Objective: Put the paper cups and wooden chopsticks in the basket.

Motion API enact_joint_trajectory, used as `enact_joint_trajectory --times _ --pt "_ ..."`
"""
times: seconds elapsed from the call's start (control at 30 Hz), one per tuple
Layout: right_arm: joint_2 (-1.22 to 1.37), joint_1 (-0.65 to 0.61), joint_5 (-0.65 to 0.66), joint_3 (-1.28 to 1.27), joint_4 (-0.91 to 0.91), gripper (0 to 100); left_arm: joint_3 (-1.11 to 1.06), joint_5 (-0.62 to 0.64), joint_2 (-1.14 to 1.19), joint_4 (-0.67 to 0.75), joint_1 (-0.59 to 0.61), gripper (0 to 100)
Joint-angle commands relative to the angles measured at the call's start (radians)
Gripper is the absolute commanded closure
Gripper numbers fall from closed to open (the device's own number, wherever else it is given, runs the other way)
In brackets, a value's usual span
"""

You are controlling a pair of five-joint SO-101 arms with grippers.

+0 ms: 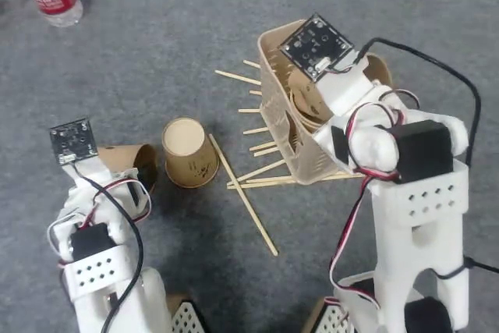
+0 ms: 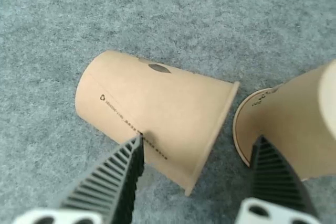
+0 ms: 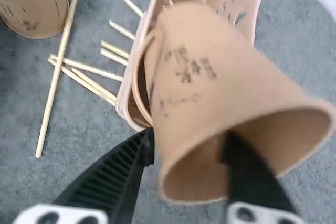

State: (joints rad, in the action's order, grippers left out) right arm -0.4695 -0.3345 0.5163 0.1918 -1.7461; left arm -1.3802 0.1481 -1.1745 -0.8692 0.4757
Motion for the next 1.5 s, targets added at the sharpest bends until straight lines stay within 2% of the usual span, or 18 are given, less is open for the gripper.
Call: enact_joint_trajectory --times 0.0,0.2,0.4,0.63,0.77,0.83,0.93,1.17,1.3,1.47 --pt "-0.021 -0.035 -0.012 0.071 0.096 74.2 0.004 -0.005 -0.002 0.025 -0.006 70" --pt "0.081 -0.107 -0.012 0.078 0.262 76.0 0.004 -0.005 -0.002 0.025 -0.006 70" --pt "0.216 -0.085 -0.012 0.215 0.348 76.3 0.002 -0.005 -0.002 0.025 -0.006 70" --pt "0.417 -0.082 -0.006 0.483 0.186 78.0 0.002 -0.006 -0.002 0.025 -0.008 70" --pt "0.487 -0.051 -0.005 0.615 0.064 99.8 0.002 -0.008 -0.002 0.025 -0.008 70" --pt "0.498 -0.022 -0.005 0.686 0.01 96.3 0.002 -0.008 -0.002 0.025 -0.008 70" --pt "0.501 0.022 0.029 0.766 -0.044 98.6 0.002 -0.008 -0.002 0.025 -0.008 70" --pt "0.484 0.064 0.04 0.73 -0.056 99.0 0.002 -0.008 -0.002 0.025 -0.008 70" --pt "0.383 0.028 0.048 0.574 -0.056 99.0 0.002 -0.008 -0.002 0.025 -0.008 70" --pt "0.196 -0.027 0.133 0.342 -0.056 99.0 0.002 -0.006 -0.002 0.025 -0.008 70"
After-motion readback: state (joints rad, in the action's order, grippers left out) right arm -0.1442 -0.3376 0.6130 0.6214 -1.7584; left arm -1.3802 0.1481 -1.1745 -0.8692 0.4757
